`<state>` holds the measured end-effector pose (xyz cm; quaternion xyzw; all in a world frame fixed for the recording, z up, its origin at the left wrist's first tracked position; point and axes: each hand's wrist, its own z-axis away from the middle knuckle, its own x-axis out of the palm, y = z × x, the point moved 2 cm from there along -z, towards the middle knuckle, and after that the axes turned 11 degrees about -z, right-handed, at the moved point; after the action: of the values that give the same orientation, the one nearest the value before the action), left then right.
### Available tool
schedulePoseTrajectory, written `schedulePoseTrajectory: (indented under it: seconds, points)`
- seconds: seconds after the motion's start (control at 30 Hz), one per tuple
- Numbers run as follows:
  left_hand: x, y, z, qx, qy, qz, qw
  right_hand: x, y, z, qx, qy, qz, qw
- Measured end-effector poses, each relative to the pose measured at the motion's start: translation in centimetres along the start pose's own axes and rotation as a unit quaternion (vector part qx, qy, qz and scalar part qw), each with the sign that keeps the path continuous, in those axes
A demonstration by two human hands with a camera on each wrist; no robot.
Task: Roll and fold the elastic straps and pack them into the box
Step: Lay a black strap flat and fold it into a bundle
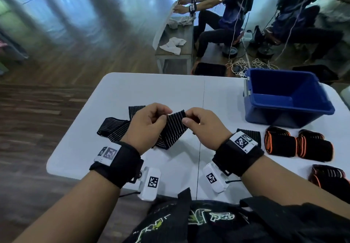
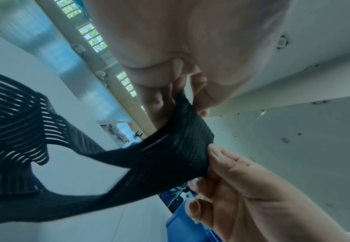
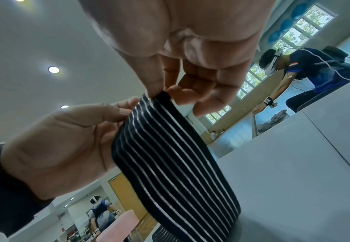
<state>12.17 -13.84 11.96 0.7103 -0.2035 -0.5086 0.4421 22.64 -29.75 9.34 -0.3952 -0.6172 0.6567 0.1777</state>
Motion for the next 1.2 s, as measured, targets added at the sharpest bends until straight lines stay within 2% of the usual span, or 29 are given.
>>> schedulePoseTrajectory:
  seconds: [0.07, 0.2, 0.37, 0.47, 0.67, 0.8, 0.9, 1.0, 1.1, 1.2]
  points:
    - [-0.7, 0.0, -0.5, 0.012, 0.005, 0.027, 1.000, 0.3, -0.5, -0.2, -0.007, 0.047, 0.006, 0.999]
    - [-2.2, 0.3, -1.1, 0.044, -0.005, 0.083, 0.996, 1.1, -1.9, -1.4, -0.005, 0.136, -0.050, 0.989]
    - [-3.5, 0.5, -2.6, 0.093, -0.025, 0.038, 0.995, 2.4, -4.6, -2.9, -0.017, 0.199, -0.102, 0.975]
    - [-4.2, 1.6, -4.0, 0.119, -0.002, 0.036, 0.992, 3.0, -6.6, -3.8, -0.041, 0.233, -0.138, 0.962]
    - [-5.9, 4.9, -8.1, 0.134, 0.011, 0.128, 0.983, 2.4, -10.8, -5.3, -0.122, 0.236, -0.133, 0.955]
    - [-7.3, 7.8, -10.6, 0.153, 0.017, 0.175, 0.972, 2.3, -11.4, -5.3, -0.140, 0.213, -0.114, 0.960]
    - [-7.7, 9.1, -12.3, 0.140, 0.016, 0.197, 0.970, 2.6, -10.4, -4.5, -0.103, 0.187, -0.092, 0.973]
    - [-7.6, 9.2, -14.0, 0.106, -0.004, 0.234, 0.966, 3.6, -7.8, -3.0, -0.020, 0.145, -0.098, 0.984]
    - [-6.8, 8.8, -15.5, 0.067, -0.022, 0.261, 0.963, 4.8, -4.6, -1.2, 0.040, 0.128, -0.101, 0.986]
    - [-4.8, 7.0, -17.4, 0.039, -0.026, 0.233, 0.971, 5.8, -1.9, 0.6, 0.088, 0.127, -0.136, 0.979]
